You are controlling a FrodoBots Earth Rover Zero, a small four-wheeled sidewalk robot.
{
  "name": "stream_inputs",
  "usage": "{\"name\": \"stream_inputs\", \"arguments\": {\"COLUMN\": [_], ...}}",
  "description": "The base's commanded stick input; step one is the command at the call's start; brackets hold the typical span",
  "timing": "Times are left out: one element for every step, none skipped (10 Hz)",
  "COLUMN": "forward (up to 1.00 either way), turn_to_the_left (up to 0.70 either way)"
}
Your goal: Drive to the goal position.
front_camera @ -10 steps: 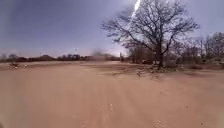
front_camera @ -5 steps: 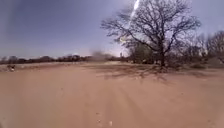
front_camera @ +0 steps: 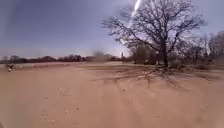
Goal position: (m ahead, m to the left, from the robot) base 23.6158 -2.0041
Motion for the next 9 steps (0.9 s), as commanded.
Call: {"name": "stream_inputs", "arguments": {"forward": [1.00,1.00,1.00,1.00,1.00,1.00,1.00,1.00,1.00], "turn_to_the_left": [0.00,0.00,0.00,0.00,0.00,0.00,0.00,0.00,0.00]}}
